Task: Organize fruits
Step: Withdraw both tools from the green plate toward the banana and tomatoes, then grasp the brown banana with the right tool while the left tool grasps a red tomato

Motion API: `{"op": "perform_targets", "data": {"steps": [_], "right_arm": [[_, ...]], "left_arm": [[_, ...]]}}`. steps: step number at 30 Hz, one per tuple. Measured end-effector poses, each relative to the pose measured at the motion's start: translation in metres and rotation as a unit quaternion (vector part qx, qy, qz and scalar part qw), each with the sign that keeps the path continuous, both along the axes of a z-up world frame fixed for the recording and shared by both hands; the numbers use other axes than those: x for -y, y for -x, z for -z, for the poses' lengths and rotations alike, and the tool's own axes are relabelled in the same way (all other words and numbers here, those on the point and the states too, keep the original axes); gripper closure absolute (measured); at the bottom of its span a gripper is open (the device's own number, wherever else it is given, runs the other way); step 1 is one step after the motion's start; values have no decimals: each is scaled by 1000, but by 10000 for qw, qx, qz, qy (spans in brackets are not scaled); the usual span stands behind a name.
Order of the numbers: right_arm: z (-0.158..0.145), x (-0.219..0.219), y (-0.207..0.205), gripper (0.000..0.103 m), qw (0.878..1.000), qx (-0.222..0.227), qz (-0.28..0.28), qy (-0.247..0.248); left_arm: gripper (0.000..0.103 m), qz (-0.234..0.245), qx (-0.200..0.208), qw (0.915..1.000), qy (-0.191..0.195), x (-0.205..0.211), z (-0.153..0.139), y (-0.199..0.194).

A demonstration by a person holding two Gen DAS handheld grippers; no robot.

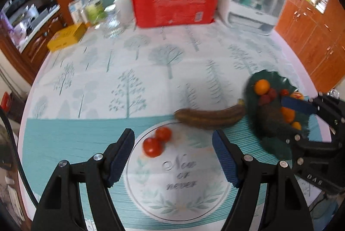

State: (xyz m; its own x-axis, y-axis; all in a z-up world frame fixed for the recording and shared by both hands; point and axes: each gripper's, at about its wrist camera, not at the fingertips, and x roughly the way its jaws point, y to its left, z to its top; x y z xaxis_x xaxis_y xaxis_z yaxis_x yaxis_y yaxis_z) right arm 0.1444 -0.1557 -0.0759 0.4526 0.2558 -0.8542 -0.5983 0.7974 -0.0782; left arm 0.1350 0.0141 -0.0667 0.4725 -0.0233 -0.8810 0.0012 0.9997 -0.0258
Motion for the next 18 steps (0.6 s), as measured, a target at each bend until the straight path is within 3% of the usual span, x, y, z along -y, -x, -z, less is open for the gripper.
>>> {"op": "perform_targets", "data": {"steps": [9,18], "right_arm": [[63,-39,-42,58,9882,-522,-1244,730],[83,-51,-50,58,9684,-800,-2163,954]], "left_arm": [[30,-443,-581,9971,232,-34,60,3],[30,-800,-687,9922,666,-49,88,3]]}}
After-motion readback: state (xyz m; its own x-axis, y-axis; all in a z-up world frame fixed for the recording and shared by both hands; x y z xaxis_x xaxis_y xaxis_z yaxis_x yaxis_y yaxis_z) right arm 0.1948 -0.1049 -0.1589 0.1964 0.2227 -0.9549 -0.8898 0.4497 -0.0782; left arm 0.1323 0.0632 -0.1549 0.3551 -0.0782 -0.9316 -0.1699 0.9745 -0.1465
